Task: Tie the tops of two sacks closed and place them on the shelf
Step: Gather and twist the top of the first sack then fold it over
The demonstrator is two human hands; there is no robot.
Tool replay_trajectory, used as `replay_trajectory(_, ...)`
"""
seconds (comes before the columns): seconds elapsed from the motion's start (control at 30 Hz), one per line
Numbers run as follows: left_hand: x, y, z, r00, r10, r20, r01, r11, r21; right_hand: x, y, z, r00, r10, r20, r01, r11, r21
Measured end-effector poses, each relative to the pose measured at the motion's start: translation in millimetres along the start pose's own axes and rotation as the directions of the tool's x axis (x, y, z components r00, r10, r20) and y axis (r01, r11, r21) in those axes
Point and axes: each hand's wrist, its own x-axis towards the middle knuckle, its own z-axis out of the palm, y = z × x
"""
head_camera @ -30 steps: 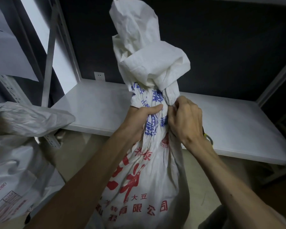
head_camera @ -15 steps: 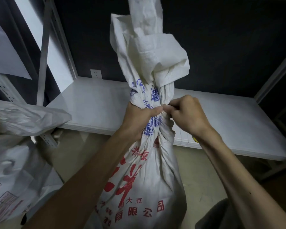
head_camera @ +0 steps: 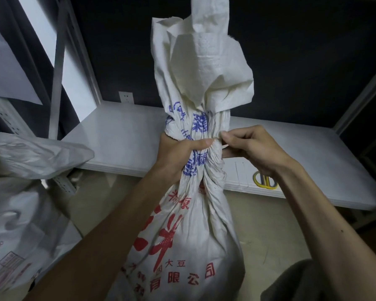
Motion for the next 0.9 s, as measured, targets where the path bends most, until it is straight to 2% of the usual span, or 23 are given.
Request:
replay_trajectory(0.2, 2.0, -0.7, -3.7, 0.994, -0.036, 0.098, 0.04, 0.999, -0.032, 6.4, 1.6, 5.2, 0.999, 0.003, -0.041, -0.005, 0.998, -0.055)
replay_trajectory(0.33, 3.9, -0.2, -5.2, 0.99, -0.021, 0.138, 0.019, 1.0, 0.013, 5.8, -5.6, 7.6, 0.999, -0.04, 0.013, 0.042, 0.988, -0.15)
replay_trajectory(0.43, 4.9, -2.8, -4.6, 0.992, 0.028, 0.125, -0.035, 0.998, 0.054, 9.2, -4.2, 13.8, 0.984, -0.142, -0.104, 0.114, 0.963, -0.244)
replay_trajectory(0.53, 3.4, -5.9, -2.8, 0.992, 0.055, 0.116, -0.064, 0.995, 0.082, 16.3, 5.7, 16.8, 0.93, -0.297, -0.218, 0.155, 0.852, -0.5)
replay_trajectory(0.6, 2.9, -8.8, -1.9, 0.987, 0.102, 0.123, -0.123, 0.977, 0.175, 17.1, 8.7, 17.6, 0.88, -0.399, -0.257, 0.147, 0.744, -0.652)
replay_trajectory(0.7, 1.3, -13.3, 0.1, 0.98, 0.182, 0.082, -0.199, 0.91, 0.364, 13.7, 7.1, 25.0, 0.816, -0.532, -0.227, 0.137, 0.558, -0.818)
replay_trajectory(0.77, 1.2, -16.2, 2.1, 0.973, 0.228, 0.038, -0.223, 0.877, 0.425, 13.1, 5.8, 30.3, 0.793, -0.579, -0.188, 0.123, 0.455, -0.882)
replay_trajectory(0.83, 1.3, -16.9, 2.9, 0.971, 0.237, 0.023, -0.223, 0.873, 0.434, 13.2, 5.8, 32.0, 0.78, -0.596, -0.191, 0.126, 0.449, -0.885)
replay_trajectory(0.9, 2.1, -14.8, 1.4, 0.98, 0.195, 0.03, -0.192, 0.907, 0.374, 13.6, 7.1, 31.4, 0.792, -0.565, -0.231, 0.139, 0.536, -0.833)
